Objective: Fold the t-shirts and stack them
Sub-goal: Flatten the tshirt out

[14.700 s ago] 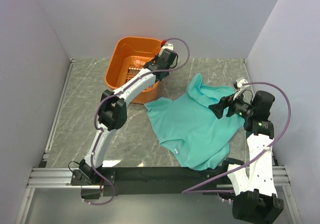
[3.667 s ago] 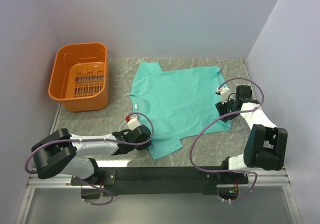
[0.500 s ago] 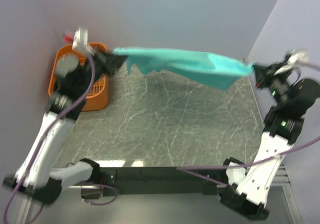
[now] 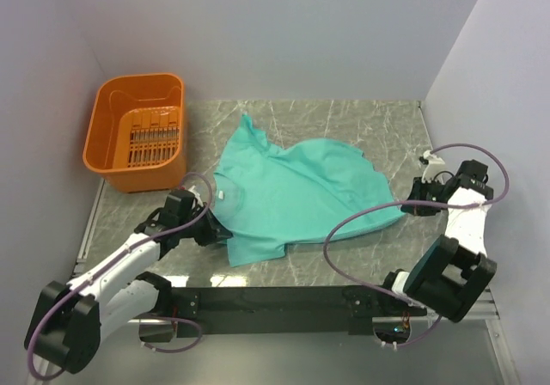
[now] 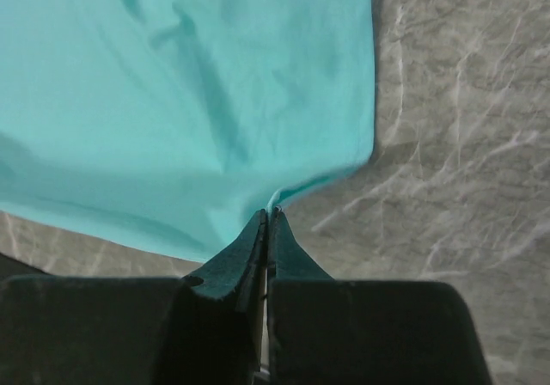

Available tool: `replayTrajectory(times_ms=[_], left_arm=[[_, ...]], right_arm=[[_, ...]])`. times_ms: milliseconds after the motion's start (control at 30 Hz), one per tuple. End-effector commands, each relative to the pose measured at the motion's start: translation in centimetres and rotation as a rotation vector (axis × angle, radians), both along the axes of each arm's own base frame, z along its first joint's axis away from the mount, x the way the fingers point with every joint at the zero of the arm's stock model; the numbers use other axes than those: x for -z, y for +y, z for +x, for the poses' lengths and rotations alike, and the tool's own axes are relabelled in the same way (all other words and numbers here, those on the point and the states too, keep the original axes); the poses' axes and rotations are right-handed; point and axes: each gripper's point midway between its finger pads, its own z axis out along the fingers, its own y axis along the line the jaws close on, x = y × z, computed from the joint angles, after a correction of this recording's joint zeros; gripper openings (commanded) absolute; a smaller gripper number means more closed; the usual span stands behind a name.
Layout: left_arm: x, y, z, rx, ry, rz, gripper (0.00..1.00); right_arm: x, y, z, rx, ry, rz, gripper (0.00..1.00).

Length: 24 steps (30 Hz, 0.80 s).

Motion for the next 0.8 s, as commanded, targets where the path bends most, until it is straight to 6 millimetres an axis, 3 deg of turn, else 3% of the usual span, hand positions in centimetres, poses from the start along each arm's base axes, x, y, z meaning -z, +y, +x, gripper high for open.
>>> replayTrajectory(times_ms=[0, 200, 500, 667, 767], left_arm=[[-3.5, -1.0, 1.1, 0.03, -0.108, -0.071, 0.01], [-3.2, -0.7, 0.4, 0.032, -0.082, -0.05, 0.01], [-3.3, -0.7, 1.1, 0.029, -0.083, -0.033, 0.01], [-3.0, -0.3, -0.3, 0.047, -0.047, -0.023, 0.01], [-4.1, -0.4, -1.5, 0.063, -0.048, -0.048, 0.01]], right_arm=[[0.4, -0.9, -1.2, -0.128, 0.076, -0.063, 0.0], [1.7, -0.8, -2.5, -0.179, 0.122, -0.078, 0.0], [0.6, -1.3, -1.5, -0.158, 0.089, -0.09, 0.0], [1.6, -2.9, -2.8, -0.154, 0.122, -0.171, 0.0], [1.5, -2.8, -4.2, -0.194, 0.12, -0.208, 0.0]])
